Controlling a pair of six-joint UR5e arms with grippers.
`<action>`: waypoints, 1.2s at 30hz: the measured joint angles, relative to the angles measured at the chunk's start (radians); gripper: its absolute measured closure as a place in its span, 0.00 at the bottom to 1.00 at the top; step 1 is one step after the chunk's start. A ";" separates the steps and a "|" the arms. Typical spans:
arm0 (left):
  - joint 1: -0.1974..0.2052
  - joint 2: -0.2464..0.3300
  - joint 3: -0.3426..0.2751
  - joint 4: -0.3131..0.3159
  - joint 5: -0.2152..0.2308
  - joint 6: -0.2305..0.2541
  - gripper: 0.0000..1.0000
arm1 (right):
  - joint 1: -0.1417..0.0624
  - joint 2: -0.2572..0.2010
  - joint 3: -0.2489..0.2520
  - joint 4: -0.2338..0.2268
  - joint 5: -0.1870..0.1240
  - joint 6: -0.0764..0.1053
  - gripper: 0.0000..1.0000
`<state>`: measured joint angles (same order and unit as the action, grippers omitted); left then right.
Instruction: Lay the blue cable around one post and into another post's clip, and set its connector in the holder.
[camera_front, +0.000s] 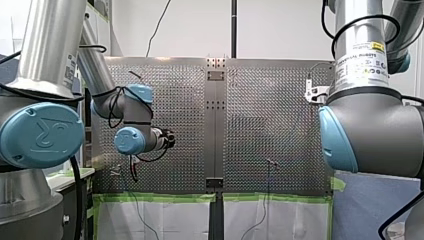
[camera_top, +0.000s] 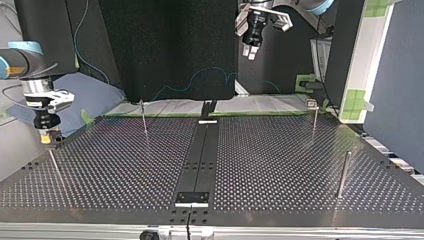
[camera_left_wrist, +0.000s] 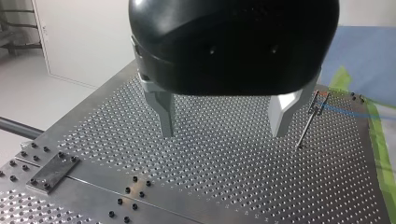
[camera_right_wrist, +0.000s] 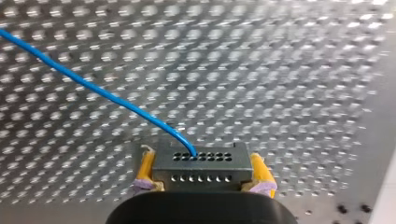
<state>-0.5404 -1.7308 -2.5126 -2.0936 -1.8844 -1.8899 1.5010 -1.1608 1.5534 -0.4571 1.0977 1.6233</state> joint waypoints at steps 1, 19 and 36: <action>0.000 0.000 0.000 0.000 0.000 0.000 0.00 | 0.000 -0.001 0.001 -0.009 -0.001 0.009 1.00; 0.002 0.000 0.000 -0.002 0.000 0.001 0.00 | -0.008 0.066 -0.052 0.012 0.011 0.082 1.00; 0.006 0.000 0.000 -0.005 0.000 0.001 0.00 | -0.007 0.097 -0.100 0.048 0.010 0.074 1.00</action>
<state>-0.5345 -1.7308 -2.5128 -2.0982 -1.8844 -1.8889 1.4941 -1.0640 1.4534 -0.4090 1.1079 1.6975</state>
